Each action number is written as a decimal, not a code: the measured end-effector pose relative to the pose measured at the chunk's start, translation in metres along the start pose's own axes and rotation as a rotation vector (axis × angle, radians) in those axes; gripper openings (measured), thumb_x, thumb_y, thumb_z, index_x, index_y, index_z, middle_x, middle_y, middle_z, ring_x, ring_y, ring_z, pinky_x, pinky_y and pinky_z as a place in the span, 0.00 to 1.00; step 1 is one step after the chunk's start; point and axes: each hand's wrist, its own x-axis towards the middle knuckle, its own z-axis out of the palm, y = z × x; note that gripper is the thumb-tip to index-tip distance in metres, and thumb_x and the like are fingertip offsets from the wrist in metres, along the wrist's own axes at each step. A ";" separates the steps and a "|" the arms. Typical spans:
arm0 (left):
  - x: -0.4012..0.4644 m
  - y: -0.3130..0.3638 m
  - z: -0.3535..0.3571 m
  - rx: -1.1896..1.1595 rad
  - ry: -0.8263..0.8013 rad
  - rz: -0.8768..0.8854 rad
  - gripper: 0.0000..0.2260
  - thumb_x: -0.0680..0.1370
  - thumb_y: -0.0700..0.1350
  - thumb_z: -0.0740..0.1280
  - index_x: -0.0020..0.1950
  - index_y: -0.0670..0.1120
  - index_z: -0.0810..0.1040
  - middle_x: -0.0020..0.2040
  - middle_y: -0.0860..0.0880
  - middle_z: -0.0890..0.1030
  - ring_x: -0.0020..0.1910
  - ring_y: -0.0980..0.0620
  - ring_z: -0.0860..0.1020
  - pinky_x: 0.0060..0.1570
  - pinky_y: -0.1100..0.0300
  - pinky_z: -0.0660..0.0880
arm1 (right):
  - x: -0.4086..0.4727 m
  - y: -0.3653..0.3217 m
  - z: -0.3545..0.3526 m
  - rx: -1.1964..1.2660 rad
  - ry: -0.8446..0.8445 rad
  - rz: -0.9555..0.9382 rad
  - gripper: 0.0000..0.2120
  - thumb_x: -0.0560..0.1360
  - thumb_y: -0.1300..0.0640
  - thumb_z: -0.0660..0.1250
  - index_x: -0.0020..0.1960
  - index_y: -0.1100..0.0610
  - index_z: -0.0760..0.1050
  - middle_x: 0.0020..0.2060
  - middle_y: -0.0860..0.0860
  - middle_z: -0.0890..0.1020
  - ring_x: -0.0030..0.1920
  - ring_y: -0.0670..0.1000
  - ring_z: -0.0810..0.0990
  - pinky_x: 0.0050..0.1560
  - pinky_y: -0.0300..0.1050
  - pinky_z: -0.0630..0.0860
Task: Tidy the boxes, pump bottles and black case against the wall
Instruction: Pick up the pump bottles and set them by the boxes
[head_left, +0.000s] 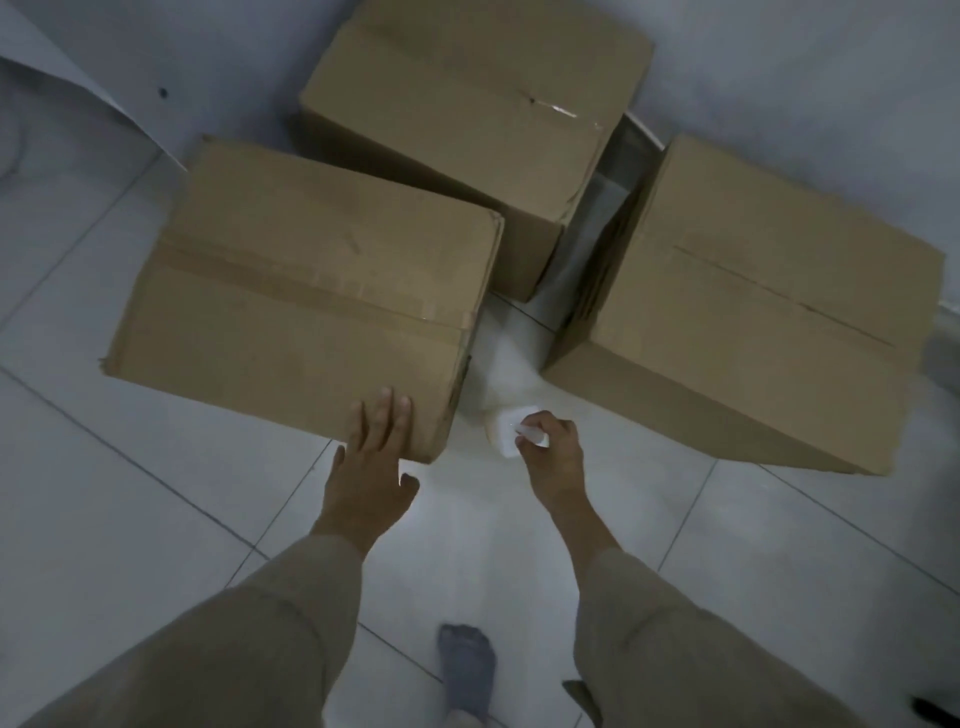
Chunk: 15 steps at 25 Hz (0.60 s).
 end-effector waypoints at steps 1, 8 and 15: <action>0.000 -0.002 0.003 -0.010 0.004 0.007 0.39 0.75 0.47 0.63 0.75 0.49 0.38 0.78 0.52 0.39 0.77 0.44 0.38 0.69 0.48 0.64 | 0.005 0.004 0.004 0.003 -0.008 0.021 0.10 0.74 0.68 0.63 0.55 0.65 0.76 0.50 0.54 0.66 0.47 0.52 0.70 0.37 0.24 0.64; 0.005 -0.003 0.009 -0.031 0.000 -0.004 0.45 0.70 0.43 0.64 0.71 0.53 0.30 0.73 0.57 0.33 0.72 0.50 0.32 0.53 0.58 0.73 | 0.025 0.014 0.026 -0.032 -0.069 0.182 0.14 0.76 0.64 0.63 0.60 0.60 0.74 0.61 0.62 0.71 0.59 0.60 0.74 0.44 0.28 0.60; 0.005 -0.003 0.002 -0.028 -0.006 -0.014 0.41 0.72 0.45 0.63 0.76 0.52 0.40 0.75 0.59 0.38 0.77 0.48 0.39 0.61 0.51 0.71 | 0.015 -0.011 0.014 0.052 -0.127 0.185 0.19 0.77 0.62 0.60 0.68 0.57 0.66 0.66 0.59 0.66 0.63 0.57 0.71 0.53 0.34 0.64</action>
